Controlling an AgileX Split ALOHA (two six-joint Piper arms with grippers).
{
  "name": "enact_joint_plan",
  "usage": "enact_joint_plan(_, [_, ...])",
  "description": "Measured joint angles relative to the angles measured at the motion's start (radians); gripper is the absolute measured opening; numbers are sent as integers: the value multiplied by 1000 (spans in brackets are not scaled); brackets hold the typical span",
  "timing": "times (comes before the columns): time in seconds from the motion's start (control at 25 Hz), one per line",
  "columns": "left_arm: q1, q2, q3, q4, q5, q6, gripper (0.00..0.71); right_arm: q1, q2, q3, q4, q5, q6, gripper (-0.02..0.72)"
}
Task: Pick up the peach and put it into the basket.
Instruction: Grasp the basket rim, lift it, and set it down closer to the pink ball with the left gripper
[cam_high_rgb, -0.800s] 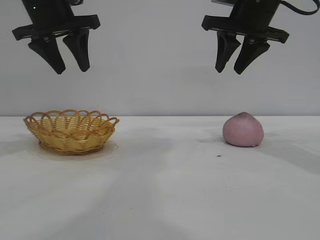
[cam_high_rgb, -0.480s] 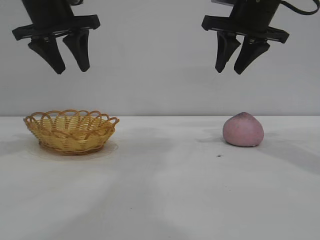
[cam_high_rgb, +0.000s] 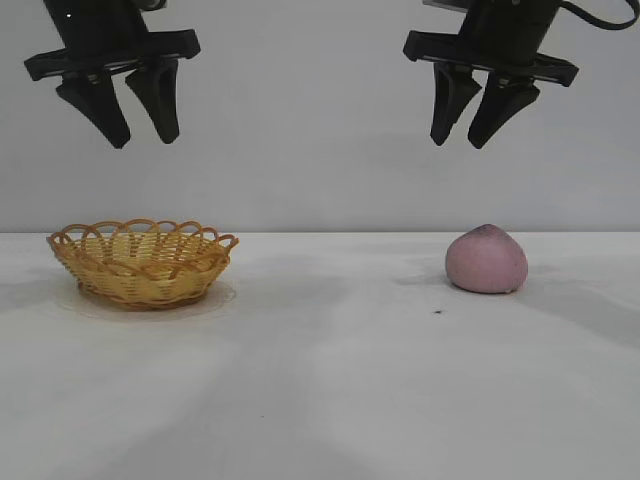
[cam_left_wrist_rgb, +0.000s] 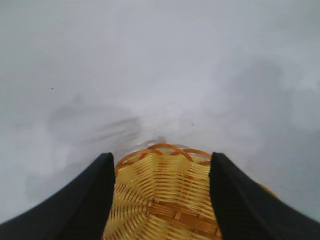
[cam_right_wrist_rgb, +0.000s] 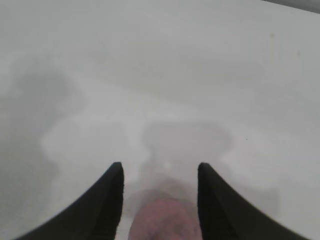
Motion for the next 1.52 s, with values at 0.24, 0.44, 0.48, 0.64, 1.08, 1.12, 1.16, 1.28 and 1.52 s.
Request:
enact_joint_plan(0.24, [0,40,-2,143,74,0,407,0,0,0,0,1,0,288])
enact_joint_plan(0.44, [0,113,-2,176,85,0,407,0,0,0,0,6,0,288])
enact_joint_plan(0.48, [0,125,-2,186,83,0,407,0,0,0,0,7,0,288])
enact_joint_plan(0.64, [0,171,-2,225,66,0,350,0,0,0,0,7,0,288])
enact_joint_plan(1.08, [65,179,-6,-68,56,5,51,0,1,-4,0,8,0,288])
enact_joint_plan(1.12, [72,166,4,-133,44,19,0,0,1,-4,0,8,0,288])
enact_joint_plan(1.16, [79,145,20,-226,29,52,0,0,1,-4,0,8,0,288])
enact_joint_plan(1.28, [83,94,102,-538,-8,204,0,0,1,-4,0,15,0,288])
enact_joint_plan(1.52, [1,37,340,-855,-150,342,0,0,1,-4,0,23,0,288])
